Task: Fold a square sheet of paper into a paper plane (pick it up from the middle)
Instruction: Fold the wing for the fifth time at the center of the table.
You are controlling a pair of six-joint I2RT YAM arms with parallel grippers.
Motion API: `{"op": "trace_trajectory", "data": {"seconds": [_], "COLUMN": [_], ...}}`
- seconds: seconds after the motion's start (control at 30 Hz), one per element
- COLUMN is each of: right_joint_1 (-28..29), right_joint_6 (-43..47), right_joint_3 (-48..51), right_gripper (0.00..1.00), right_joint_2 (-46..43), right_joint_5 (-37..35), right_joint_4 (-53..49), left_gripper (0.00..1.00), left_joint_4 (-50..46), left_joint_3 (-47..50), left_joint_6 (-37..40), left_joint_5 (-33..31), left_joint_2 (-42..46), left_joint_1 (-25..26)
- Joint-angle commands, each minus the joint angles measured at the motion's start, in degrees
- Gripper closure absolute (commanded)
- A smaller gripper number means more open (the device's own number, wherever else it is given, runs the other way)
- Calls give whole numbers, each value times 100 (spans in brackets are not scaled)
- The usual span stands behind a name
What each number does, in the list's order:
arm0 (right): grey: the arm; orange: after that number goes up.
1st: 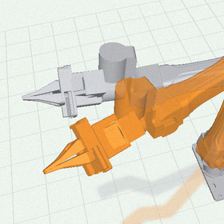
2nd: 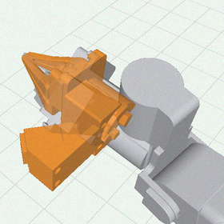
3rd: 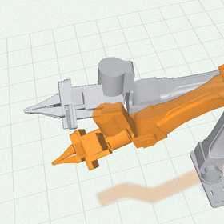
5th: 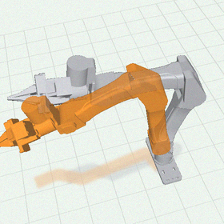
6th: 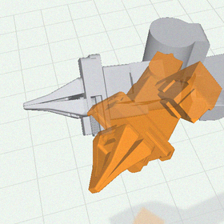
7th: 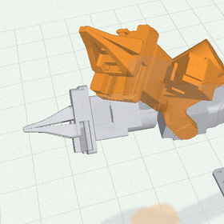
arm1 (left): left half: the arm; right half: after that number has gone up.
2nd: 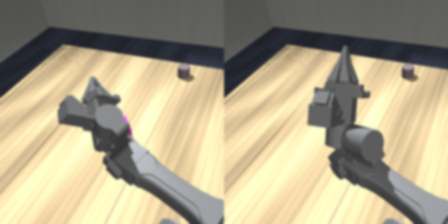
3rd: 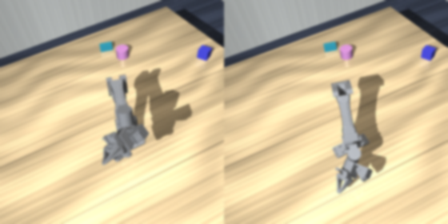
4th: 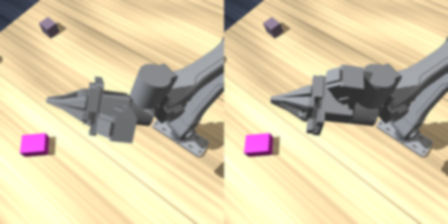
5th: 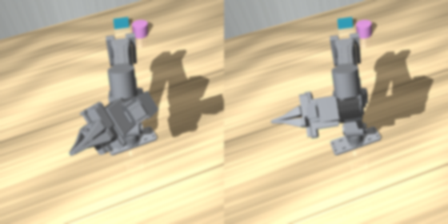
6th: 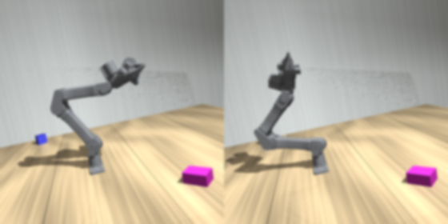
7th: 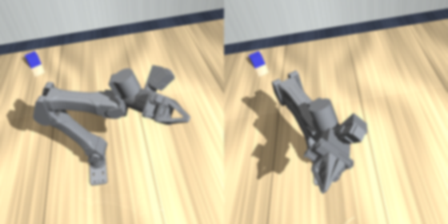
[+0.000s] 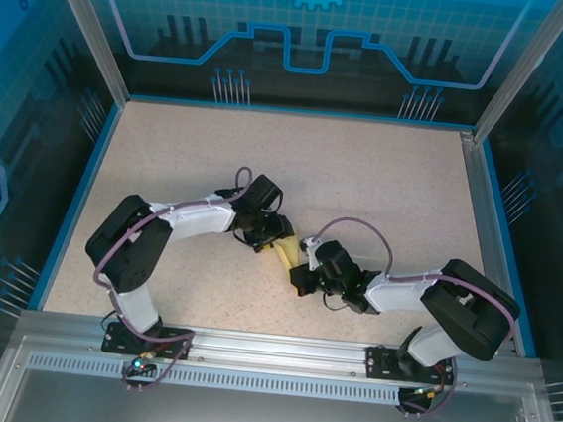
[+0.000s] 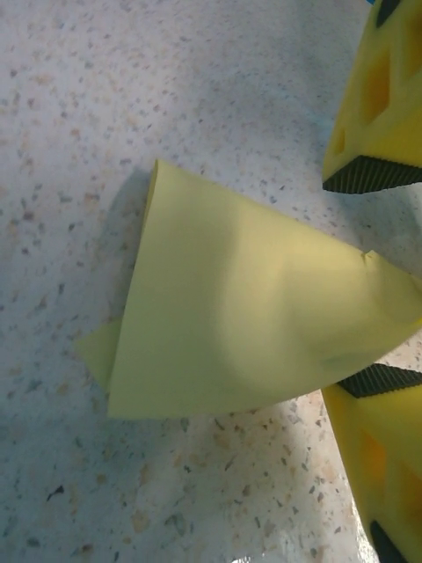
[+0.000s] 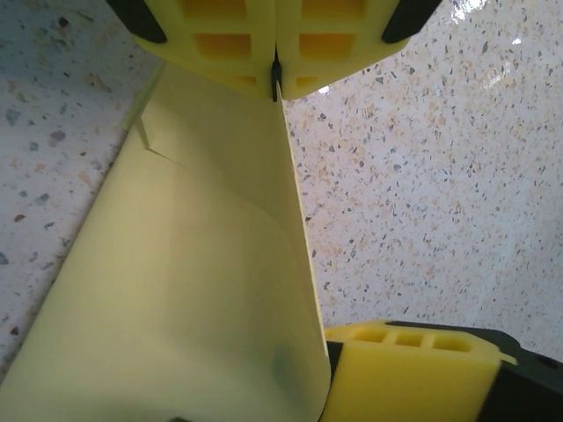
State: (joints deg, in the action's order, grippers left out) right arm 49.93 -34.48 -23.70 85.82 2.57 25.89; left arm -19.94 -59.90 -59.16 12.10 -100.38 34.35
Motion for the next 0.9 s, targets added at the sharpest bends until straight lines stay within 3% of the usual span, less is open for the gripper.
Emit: {"op": "trace_trajectory", "data": {"seconds": [0.0, 0.13, 0.3, 0.87], "right_joint_1": [117, 220, 400, 1599], "right_joint_6": [219, 398, 701, 985], "right_joint_3": [-138, -241, -513, -1801], "right_gripper": [96, 90, 82, 71], "right_joint_2": [-21, -73, -150, 322], "right_joint_5": [-214, -368, -687, -2846], "right_joint_4": [-201, -495, -1270, -3644], "left_gripper": [53, 79, 91, 93], "left_joint_4": [-497, -598, -668, -772], "left_joint_3": [-198, -197, -245, -346], "left_joint_6": [79, 109, 150, 211], "left_joint_5": [166, 135, 137, 179], "left_joint_2": [-33, -31, -25, -34], "left_joint_1": [-44, -77, -90, -84]}}
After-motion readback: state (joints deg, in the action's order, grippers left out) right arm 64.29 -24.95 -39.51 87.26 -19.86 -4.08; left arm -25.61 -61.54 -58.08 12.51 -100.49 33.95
